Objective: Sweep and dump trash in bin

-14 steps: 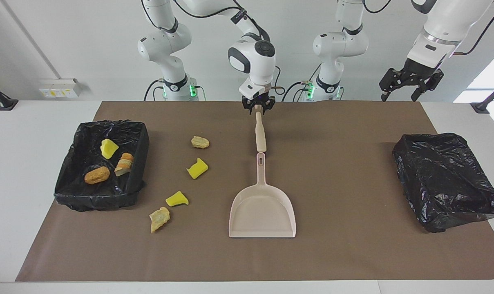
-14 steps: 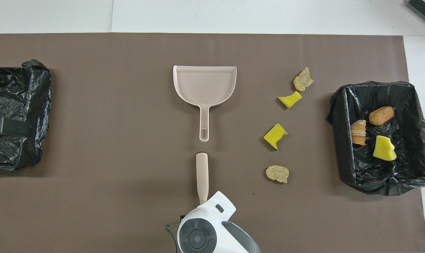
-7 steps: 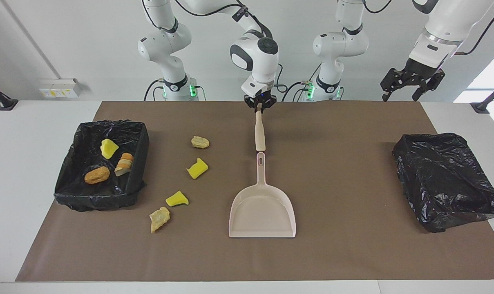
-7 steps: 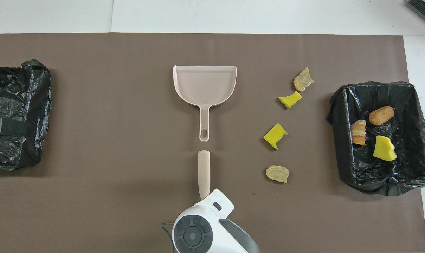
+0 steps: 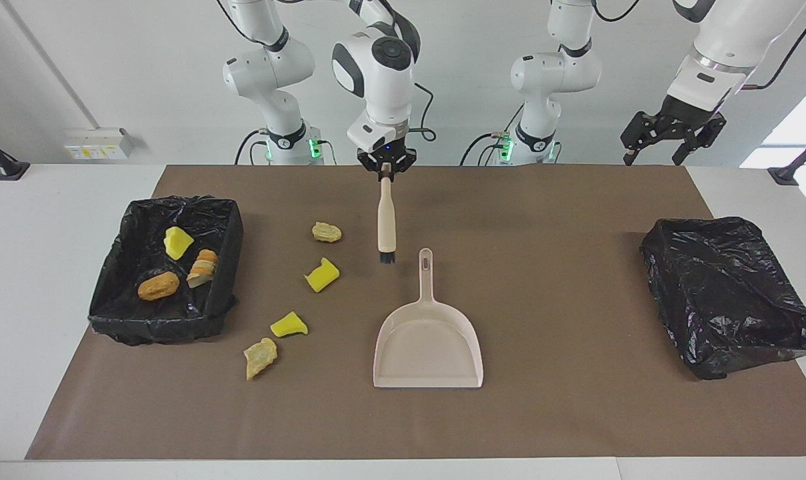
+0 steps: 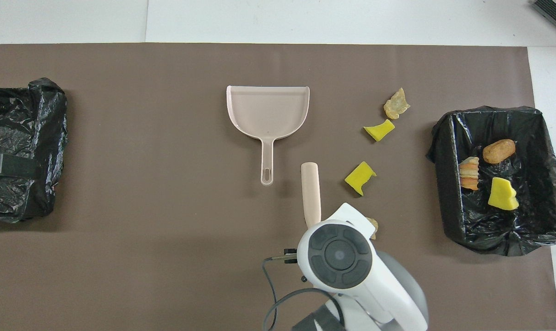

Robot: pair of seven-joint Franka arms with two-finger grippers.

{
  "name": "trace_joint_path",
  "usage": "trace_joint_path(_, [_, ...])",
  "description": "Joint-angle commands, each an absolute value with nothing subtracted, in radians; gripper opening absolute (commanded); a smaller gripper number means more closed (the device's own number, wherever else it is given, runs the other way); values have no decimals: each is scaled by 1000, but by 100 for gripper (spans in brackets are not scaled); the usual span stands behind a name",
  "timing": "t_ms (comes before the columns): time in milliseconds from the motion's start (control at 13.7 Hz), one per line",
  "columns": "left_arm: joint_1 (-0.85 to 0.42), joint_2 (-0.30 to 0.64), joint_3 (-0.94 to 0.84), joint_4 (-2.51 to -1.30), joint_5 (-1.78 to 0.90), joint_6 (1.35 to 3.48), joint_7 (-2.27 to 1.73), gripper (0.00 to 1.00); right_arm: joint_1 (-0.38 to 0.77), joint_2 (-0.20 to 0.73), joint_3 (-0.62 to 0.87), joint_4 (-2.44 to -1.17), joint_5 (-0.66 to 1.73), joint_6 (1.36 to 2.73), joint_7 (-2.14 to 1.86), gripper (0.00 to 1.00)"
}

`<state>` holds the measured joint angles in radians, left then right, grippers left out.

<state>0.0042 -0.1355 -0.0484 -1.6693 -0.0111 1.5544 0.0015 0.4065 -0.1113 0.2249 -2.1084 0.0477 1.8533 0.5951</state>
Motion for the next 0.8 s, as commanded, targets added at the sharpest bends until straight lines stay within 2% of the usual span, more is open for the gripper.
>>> trace_joint_path(0, [-8, -138, -41, -1667, -2, 1562, 2, 100, 284, -112, 232, -2103, -15, 1816, 488, 0])
trace_joint_path(218, [-6, -138, -40, -1667, -2, 1560, 2, 100, 160, -81, 232, -2106, -152, 1867, 383, 0])
trace_joint_path(437, [-6, -138, -40, -1667, -2, 1562, 2, 100, 28, -29, 232, -2105, -274, 1997, 209, 0])
trace_joint_path(728, [-6, -138, -40, -1667, -2, 1560, 2, 100, -55, 107, 232, -2079, -507, 2176, 134, 0])
